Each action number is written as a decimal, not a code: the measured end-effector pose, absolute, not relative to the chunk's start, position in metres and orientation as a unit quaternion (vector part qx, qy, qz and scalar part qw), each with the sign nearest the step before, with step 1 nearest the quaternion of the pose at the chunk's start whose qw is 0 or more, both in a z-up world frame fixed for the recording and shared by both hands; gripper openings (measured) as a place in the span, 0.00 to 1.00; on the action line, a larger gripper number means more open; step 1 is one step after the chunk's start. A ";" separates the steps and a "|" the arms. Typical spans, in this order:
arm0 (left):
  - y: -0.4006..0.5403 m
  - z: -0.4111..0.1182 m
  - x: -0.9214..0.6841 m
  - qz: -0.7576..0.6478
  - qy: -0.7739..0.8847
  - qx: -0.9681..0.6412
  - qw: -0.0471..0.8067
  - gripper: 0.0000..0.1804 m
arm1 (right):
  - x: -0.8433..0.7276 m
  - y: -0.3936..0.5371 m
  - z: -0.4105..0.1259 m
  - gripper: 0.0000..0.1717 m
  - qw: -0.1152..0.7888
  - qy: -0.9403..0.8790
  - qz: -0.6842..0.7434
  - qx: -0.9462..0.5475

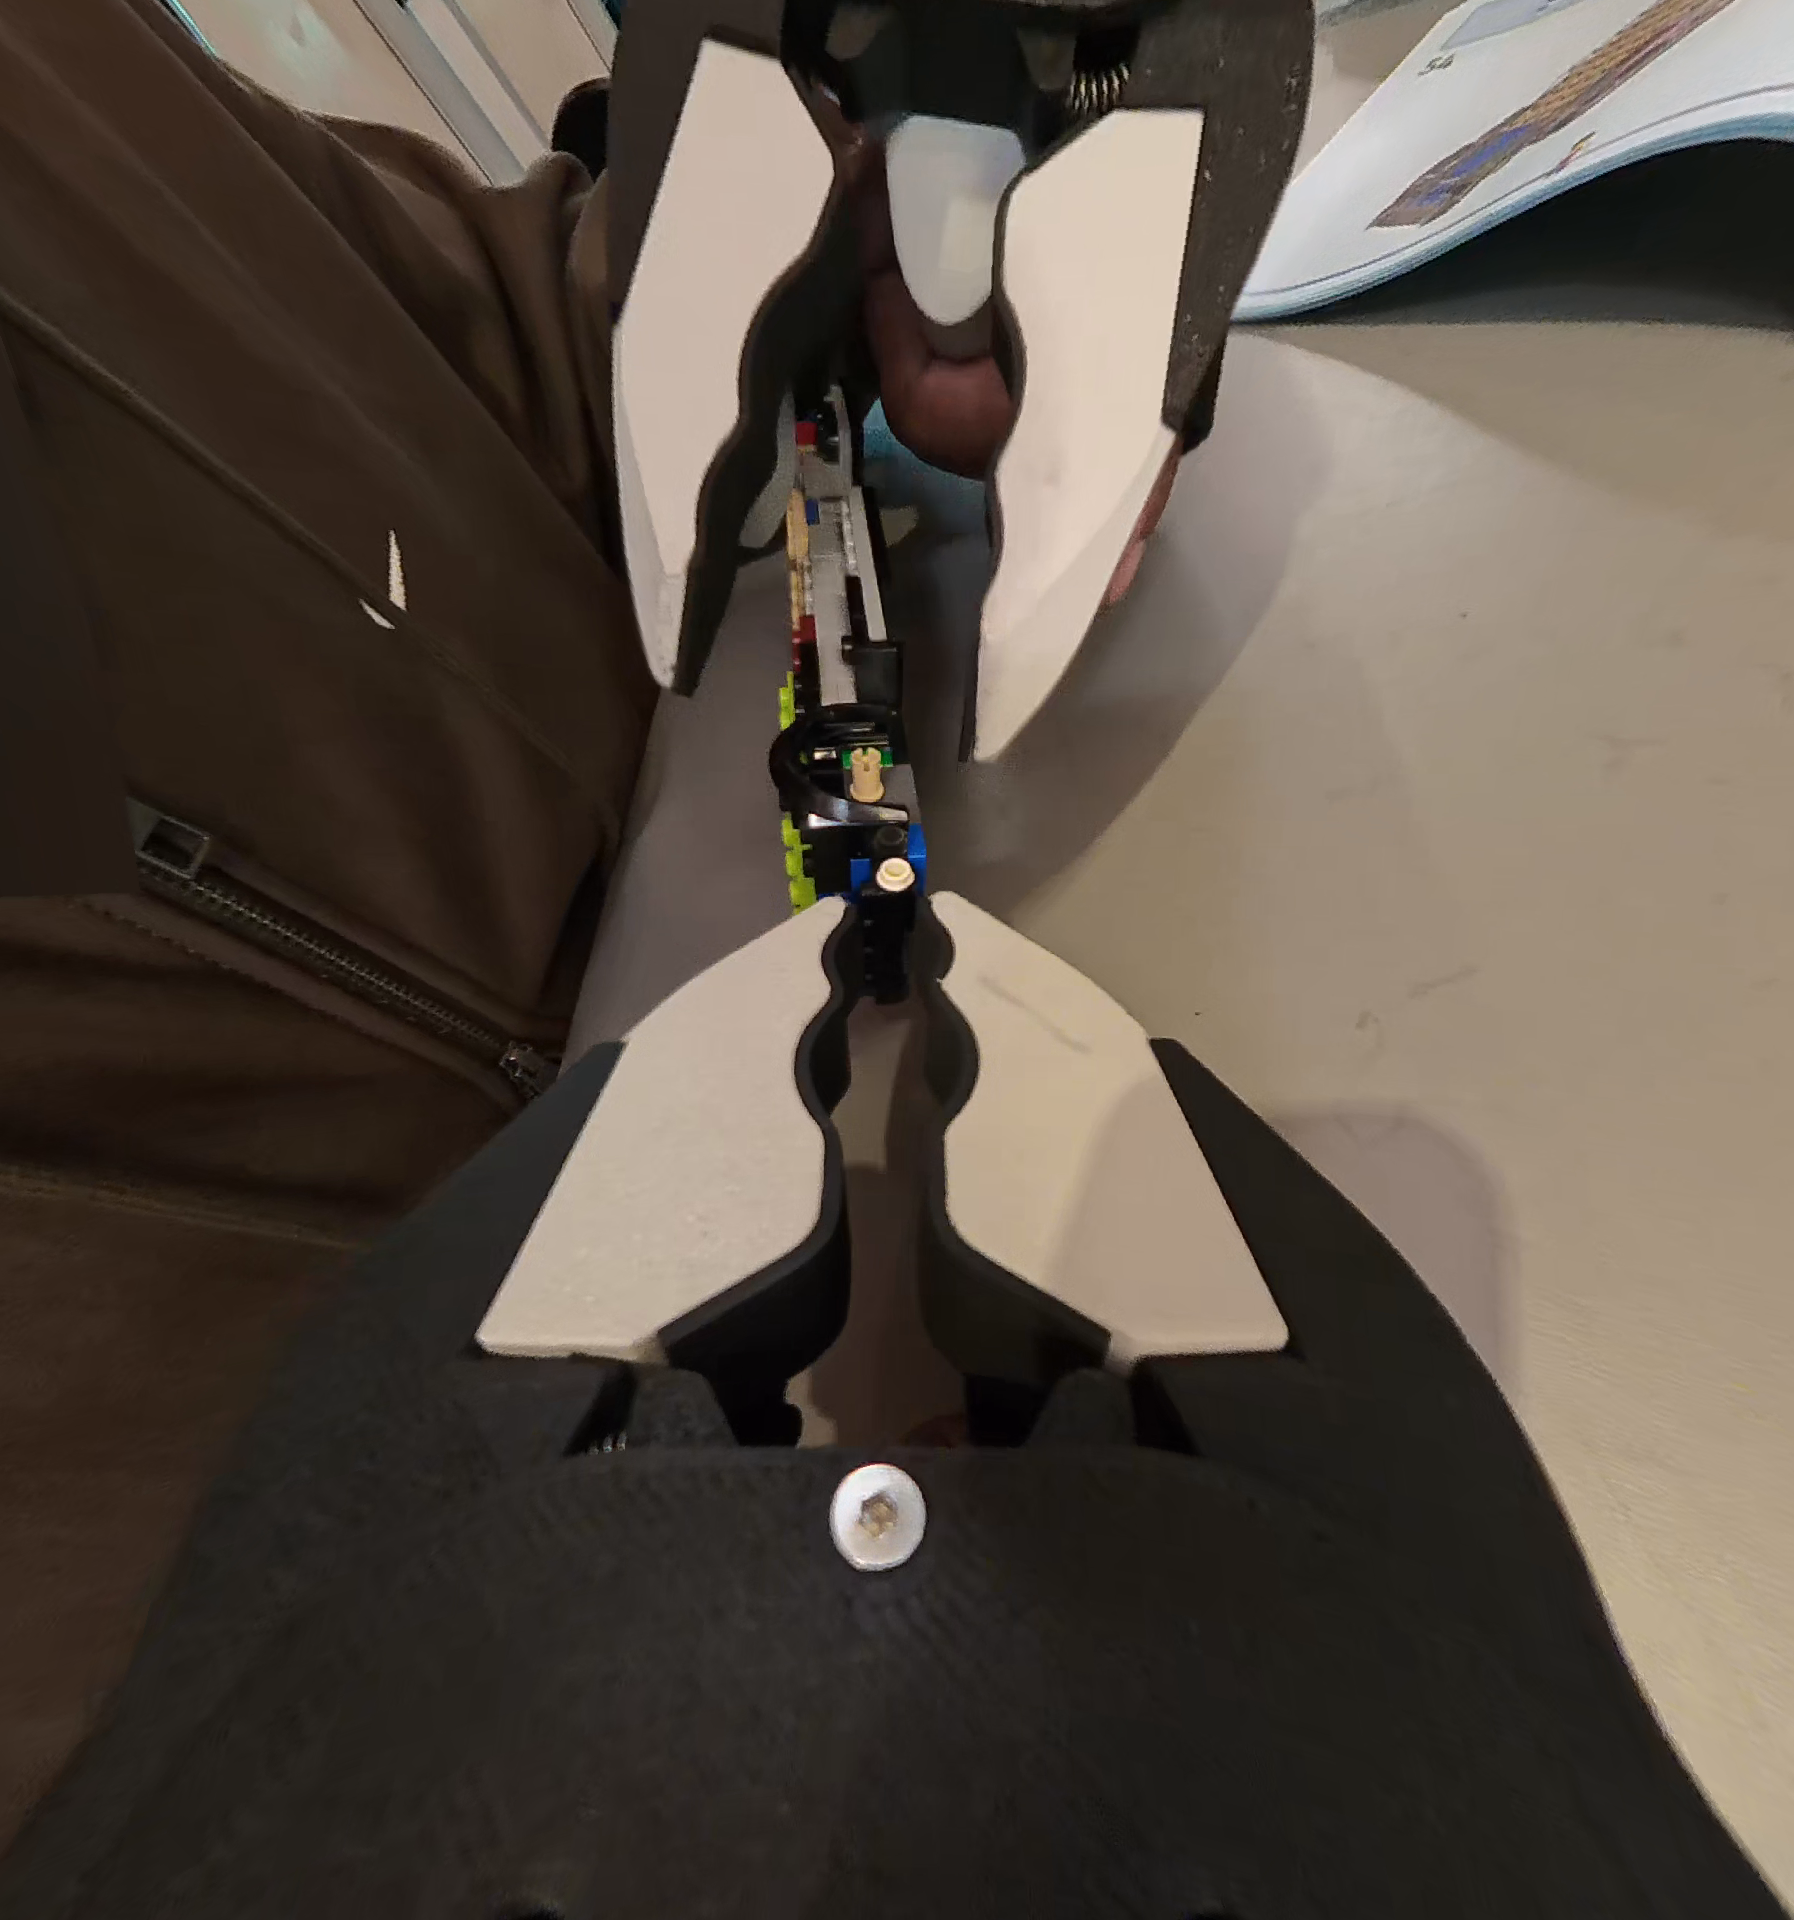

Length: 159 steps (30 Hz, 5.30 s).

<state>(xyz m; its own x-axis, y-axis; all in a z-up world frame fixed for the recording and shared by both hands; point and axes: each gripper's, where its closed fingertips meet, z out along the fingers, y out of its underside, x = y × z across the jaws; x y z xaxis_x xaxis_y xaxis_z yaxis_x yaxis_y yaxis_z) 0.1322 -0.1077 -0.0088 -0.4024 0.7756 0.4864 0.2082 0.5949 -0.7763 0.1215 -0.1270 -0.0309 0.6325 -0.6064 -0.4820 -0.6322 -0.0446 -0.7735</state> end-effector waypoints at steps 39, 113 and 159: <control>-0.106 -0.036 0.160 0.281 -0.841 -0.376 0.267 0.11 | 0.148 -0.137 -0.015 0.10 0.418 0.395 -0.180 -0.798; -0.127 -0.034 0.162 0.290 -0.841 -0.230 0.394 0.11 | 0.162 -0.146 -0.024 0.15 0.290 0.325 -0.350 -0.829; -0.130 -0.035 0.161 0.291 -0.843 -0.220 0.396 0.11 | 0.163 -0.153 -0.041 0.19 0.192 0.299 -0.366 -0.860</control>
